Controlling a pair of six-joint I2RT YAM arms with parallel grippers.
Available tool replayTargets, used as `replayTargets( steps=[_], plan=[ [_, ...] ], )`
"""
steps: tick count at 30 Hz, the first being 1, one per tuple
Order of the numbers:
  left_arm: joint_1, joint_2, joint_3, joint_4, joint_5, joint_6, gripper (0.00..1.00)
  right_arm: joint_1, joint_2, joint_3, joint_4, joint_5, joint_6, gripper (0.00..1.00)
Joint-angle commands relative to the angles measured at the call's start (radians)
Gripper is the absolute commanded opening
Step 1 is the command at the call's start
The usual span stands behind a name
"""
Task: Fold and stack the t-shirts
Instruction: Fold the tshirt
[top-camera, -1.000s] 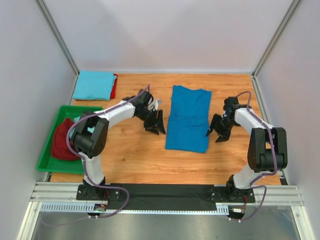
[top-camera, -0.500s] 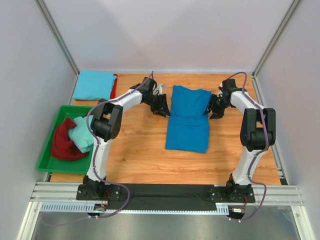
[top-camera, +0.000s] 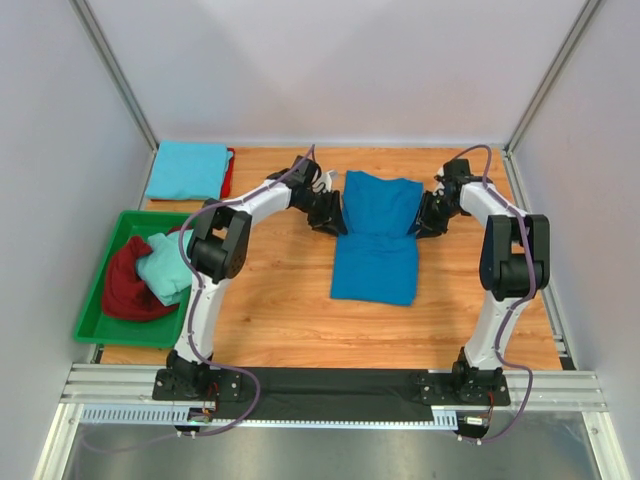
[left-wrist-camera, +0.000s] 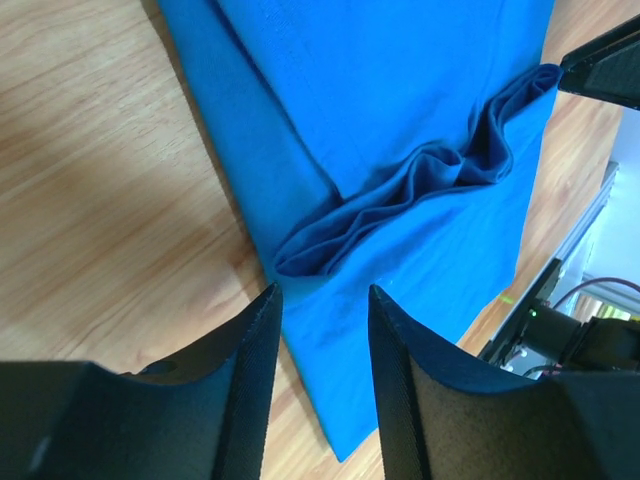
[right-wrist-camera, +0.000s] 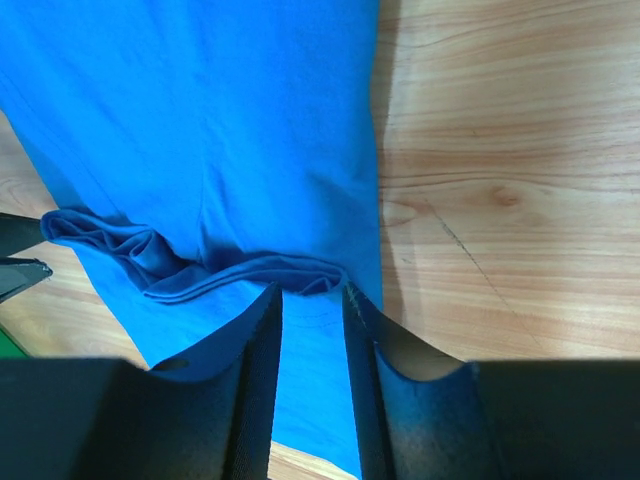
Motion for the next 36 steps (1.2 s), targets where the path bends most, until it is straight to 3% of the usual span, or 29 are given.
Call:
replayTargets(
  steps=[1,7,9,13,14,21,22,27,29,31,36],
  plan=[
    [-0.01,0.03,0.054,-0.047,-0.008,-0.008,0.47,0.002,0.022,0.001,0.008,-0.004,-0.016,0.32],
    [-0.01,0.061,0.084,-0.071,-0.011,-0.02,0.44,0.002,0.024,-0.018,0.014,-0.001,-0.019,0.36],
    [-0.01,0.068,0.087,-0.071,-0.014,-0.028,0.41,0.002,0.027,-0.027,0.025,0.003,-0.019,0.33],
    [-0.01,0.088,0.111,-0.109,-0.052,-0.028,0.33,-0.033,0.045,-0.033,0.037,0.013,-0.007,0.16],
    [-0.01,0.096,0.119,-0.112,-0.055,-0.029,0.29,-0.038,0.048,-0.033,0.038,0.024,-0.001,0.01],
    [-0.01,0.117,0.166,-0.172,-0.141,-0.017,0.14,-0.048,0.047,-0.059,0.055,0.092,0.023,0.0],
    [-0.01,0.114,0.176,-0.192,-0.146,-0.003,0.15,-0.047,0.045,-0.058,0.052,0.07,0.02,0.02],
    [-0.01,0.003,0.19,-0.229,-0.192,0.026,0.47,-0.047,-0.024,-0.028,-0.041,0.11,0.014,0.46],
    [-0.01,-0.078,0.179,-0.255,-0.212,0.057,0.55,-0.045,-0.051,-0.021,-0.089,0.153,0.014,0.53],
    [-0.01,-0.135,0.148,-0.269,-0.226,0.081,0.56,-0.038,-0.1,-0.042,-0.133,0.144,0.014,0.55],
    [-0.036,-0.342,-0.143,-0.203,-0.168,0.121,0.54,0.045,-0.26,-0.223,-0.126,0.136,0.052,0.57]
  ],
)
